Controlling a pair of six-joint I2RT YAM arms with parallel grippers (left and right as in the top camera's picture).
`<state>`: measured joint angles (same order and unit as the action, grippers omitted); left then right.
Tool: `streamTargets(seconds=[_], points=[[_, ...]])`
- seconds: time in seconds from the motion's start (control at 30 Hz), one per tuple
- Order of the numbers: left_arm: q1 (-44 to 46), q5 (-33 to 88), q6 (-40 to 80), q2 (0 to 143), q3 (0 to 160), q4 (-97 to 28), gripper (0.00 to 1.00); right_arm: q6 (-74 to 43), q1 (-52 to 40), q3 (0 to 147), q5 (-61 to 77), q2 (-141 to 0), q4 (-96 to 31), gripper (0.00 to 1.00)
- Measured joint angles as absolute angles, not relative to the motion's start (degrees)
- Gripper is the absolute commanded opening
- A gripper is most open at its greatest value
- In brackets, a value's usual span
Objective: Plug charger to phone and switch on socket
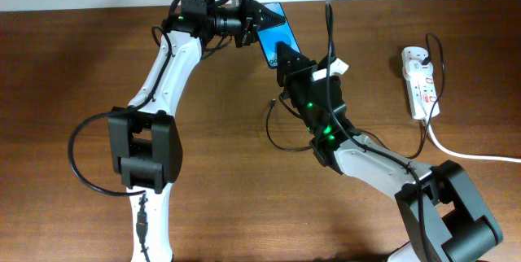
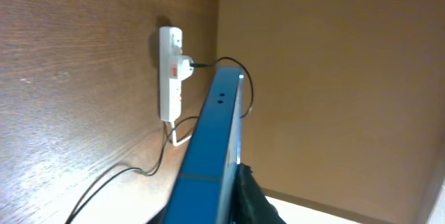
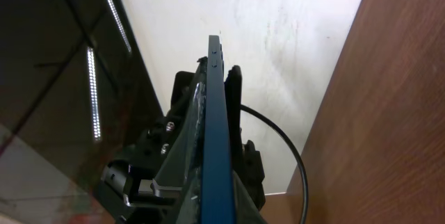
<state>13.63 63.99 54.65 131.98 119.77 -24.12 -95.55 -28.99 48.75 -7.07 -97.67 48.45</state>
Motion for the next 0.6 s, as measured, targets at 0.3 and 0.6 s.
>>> streamTargets(seconds=[0.3,0.6], points=[[14.5,62.9,56.6,132.0,119.8,-24.6,0.00,-92.0,-29.8,49.0,-4.4,-97.7,48.2,0.23],[13.5,63.0,55.7,132.0,119.8,-25.8,0.00,-81.1,-24.8,49.3,3.1,-97.7,47.0,0.39]])
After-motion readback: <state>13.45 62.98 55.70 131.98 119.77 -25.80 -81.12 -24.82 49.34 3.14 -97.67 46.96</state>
